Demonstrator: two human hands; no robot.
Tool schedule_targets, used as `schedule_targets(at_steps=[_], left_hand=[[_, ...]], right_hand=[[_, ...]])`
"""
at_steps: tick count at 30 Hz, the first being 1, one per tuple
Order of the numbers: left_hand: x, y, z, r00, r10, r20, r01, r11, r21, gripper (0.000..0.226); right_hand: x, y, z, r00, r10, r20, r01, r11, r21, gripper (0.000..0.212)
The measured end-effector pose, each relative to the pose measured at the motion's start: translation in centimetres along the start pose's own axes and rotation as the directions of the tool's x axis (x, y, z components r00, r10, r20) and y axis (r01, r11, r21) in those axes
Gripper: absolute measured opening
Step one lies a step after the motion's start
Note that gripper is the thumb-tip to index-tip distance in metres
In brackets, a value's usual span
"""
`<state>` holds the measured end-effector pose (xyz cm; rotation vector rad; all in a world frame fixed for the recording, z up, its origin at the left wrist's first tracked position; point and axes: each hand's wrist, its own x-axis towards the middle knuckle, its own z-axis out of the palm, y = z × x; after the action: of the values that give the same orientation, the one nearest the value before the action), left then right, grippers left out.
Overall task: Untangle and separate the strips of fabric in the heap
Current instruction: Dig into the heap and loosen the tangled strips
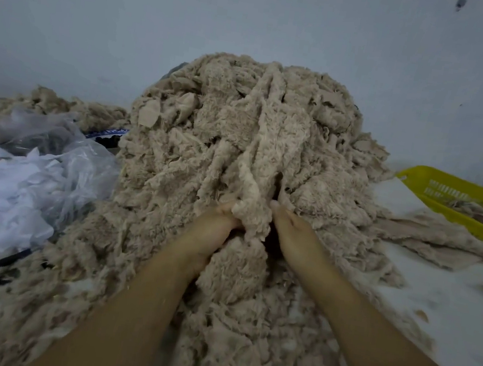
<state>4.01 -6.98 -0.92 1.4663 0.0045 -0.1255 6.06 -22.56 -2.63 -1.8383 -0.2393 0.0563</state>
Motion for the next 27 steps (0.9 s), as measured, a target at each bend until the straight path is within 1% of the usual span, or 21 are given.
schedule_targets(at_steps=[2, 3, 4, 6, 7, 8, 10, 11, 12, 14, 15, 17, 19, 20, 21, 22, 23, 24, 25, 26, 27], left_hand=[[-0.1, 0.0, 0.1, 0.998, -0.011, 0.062, 0.011, 1.000, -0.004, 0.050], [-0.1, -0.1, 0.2, 0.997, -0.015, 0.074, 0.013, 0.999, 0.029, 0.049], [-0.1, -0.2, 0.3, 0.997, -0.033, 0.074, 0.027, 0.996, 0.082, 0.046], [-0.2, -0.4, 0.6, 0.997, -0.037, 0.073, 0.024, 0.985, 0.170, 0.030], [-0.3, -0.5, 0.7, 0.996, -0.036, 0.084, 0.023, 0.987, 0.157, 0.021], [-0.5, -0.4, 0.8, 0.994, -0.035, 0.103, 0.024, 0.993, 0.113, 0.020], [-0.7, -0.3, 0.7, 0.993, -0.007, 0.116, 0.002, 0.999, 0.039, 0.037], [-0.6, -0.3, 0.7, 0.993, 0.016, 0.120, -0.020, 0.999, 0.029, 0.040], [-0.7, -0.2, 0.8, 0.994, 0.040, 0.106, -0.043, 0.999, 0.024, 0.041], [-0.6, -0.2, 0.9, 0.996, 0.085, 0.008, -0.086, 0.996, 0.019, 0.047], [-0.4, -0.2, 1.0, 0.996, 0.090, -0.026, -0.090, 0.996, 0.010, 0.044], [-0.1, -0.4, 0.9, 0.991, 0.095, -0.089, -0.095, 0.995, 0.006, 0.028], [0.1, -0.4, 0.7, 0.986, 0.115, -0.124, -0.126, 0.988, -0.090, 0.013], [0.0, -0.2, 0.8, 0.987, 0.102, -0.124, -0.123, 0.977, -0.174, 0.009], [0.1, -0.2, 0.7, 0.991, 0.088, -0.102, -0.112, 0.958, -0.265, 0.009], [0.1, -0.1, 0.7, 0.995, 0.067, -0.071, -0.087, 0.935, -0.345, 0.014], [0.1, -0.1, 0.7, 0.998, 0.054, -0.035, -0.064, 0.921, -0.383, 0.020], [0.0, 0.0, 0.6, 0.999, 0.040, 0.003, -0.035, 0.920, -0.390, 0.025], [0.0, -0.1, 0.7, 0.999, 0.028, 0.037, -0.013, 0.935, -0.355, 0.029], [0.0, -0.1, 0.7, 0.998, 0.017, 0.066, 0.003, 0.959, -0.284, 0.029], [0.1, -0.4, 0.7, 0.997, 0.011, 0.075, 0.003, 0.984, -0.176, 0.024]], right_hand=[[0.0, 0.0, 0.0, 0.994, 0.053, 0.094, -0.068, 0.985, 0.161, 0.091], [0.1, 0.3, 0.1, 0.989, 0.065, 0.133, -0.091, 0.975, 0.201, 0.095], [-0.1, 0.0, 0.2, 0.987, 0.049, 0.156, -0.084, 0.970, 0.229, 0.079], [0.0, -0.2, 0.5, 0.990, -0.020, 0.142, -0.015, 0.970, 0.242, 0.022], [0.2, -0.1, 0.4, 0.990, -0.079, 0.114, 0.048, 0.967, 0.249, 0.015], [0.0, -0.2, 0.2, 0.990, -0.118, 0.074, 0.099, 0.970, 0.223, 0.016], [0.1, -0.2, 0.1, 0.985, -0.174, 0.019, 0.170, 0.977, 0.128, 0.005], [0.1, -0.2, 0.1, 0.979, -0.202, 0.020, 0.200, 0.977, 0.072, 0.005], [-0.1, -0.3, 0.3, 0.975, -0.223, 0.014, 0.222, 0.975, 0.021, 0.010], [-0.1, -0.3, 0.5, 0.967, -0.252, 0.022, 0.253, 0.966, -0.052, 0.023], [-0.2, -0.3, 0.6, 0.967, -0.254, 0.031, 0.255, 0.965, -0.057, 0.024], [-0.1, -0.1, 0.6, 0.974, -0.222, 0.033, 0.223, 0.974, -0.026, 0.020], [0.0, -0.3, 0.5, 0.989, -0.151, 0.004, 0.151, 0.988, 0.019, 0.014], [-0.1, -0.3, 0.4, 0.995, -0.103, 0.005, 0.103, 0.994, 0.029, 0.021], [-0.3, -0.2, 0.5, 0.998, -0.055, 0.032, 0.054, 0.998, 0.040, 0.040], [-0.4, -0.2, 0.5, 0.998, -0.014, 0.067, 0.011, 0.999, 0.043, 0.063], [-0.6, -0.3, 0.6, 0.995, 0.028, 0.097, -0.033, 0.998, 0.049, 0.082], [-0.8, -0.4, 0.8, 0.990, 0.065, 0.128, -0.075, 0.994, 0.078, 0.093], [-0.9, -0.4, 0.9, 0.981, 0.098, 0.165, -0.122, 0.983, 0.138, 0.095], [-0.9, -0.5, 1.1, 0.972, 0.123, 0.199, -0.168, 0.959, 0.227, 0.090], [-0.8, -0.6, 1.2, 0.966, 0.135, 0.218, -0.204, 0.920, 0.334, 0.081]])
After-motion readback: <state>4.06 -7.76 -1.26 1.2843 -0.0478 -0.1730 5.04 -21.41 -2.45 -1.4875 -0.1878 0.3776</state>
